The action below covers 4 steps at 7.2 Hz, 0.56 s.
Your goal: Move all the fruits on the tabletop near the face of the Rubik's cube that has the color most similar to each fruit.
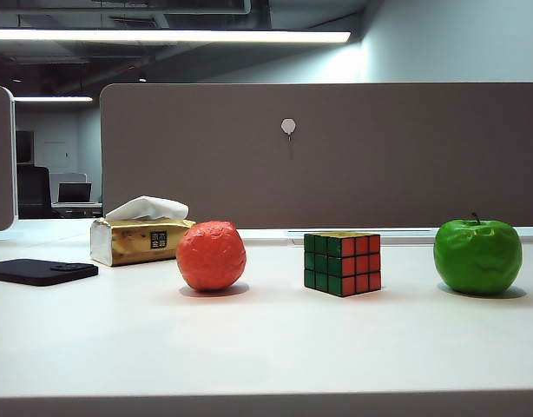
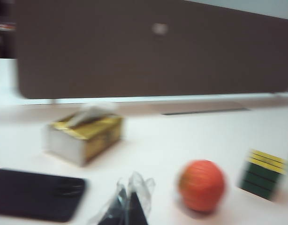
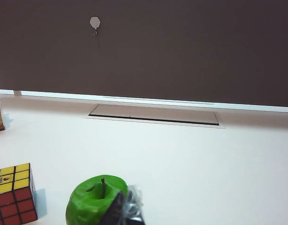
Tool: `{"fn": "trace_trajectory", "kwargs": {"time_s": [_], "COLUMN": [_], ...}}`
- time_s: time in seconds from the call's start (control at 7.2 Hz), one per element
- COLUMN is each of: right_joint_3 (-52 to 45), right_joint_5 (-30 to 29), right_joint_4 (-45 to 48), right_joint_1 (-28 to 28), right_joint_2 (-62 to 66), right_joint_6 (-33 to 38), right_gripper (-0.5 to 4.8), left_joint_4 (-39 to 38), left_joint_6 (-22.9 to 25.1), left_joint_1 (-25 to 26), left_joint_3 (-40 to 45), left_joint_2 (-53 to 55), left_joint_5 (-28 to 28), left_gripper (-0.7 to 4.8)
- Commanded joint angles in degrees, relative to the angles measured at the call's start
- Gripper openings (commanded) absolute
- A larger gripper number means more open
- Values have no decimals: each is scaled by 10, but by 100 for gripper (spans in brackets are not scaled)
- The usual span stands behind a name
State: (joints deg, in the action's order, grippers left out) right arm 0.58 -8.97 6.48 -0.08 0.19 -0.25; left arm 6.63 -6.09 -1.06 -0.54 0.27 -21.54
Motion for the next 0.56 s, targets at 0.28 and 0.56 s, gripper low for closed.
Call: {"fn": "trace_trajectory", "kwargs": {"time_s": [0.28, 0.56], "right_joint_3": [169, 315], "right_joint_5": [4, 5], "right_joint_4": [-249, -360], "right_joint_1": [0, 0], "right_joint_2": [23, 179], "right_joint_6": [-5, -34], "right_gripper": [-1, -1], "left_joint_4": [-192, -203], "left_joint_6": [1, 29], "left_joint_1": [0, 0], "left_joint_3": [-135, -205], "left_joint_2": [30, 136], "left_joint_5": [-87, -122], "left_gripper": [-5, -5]}}
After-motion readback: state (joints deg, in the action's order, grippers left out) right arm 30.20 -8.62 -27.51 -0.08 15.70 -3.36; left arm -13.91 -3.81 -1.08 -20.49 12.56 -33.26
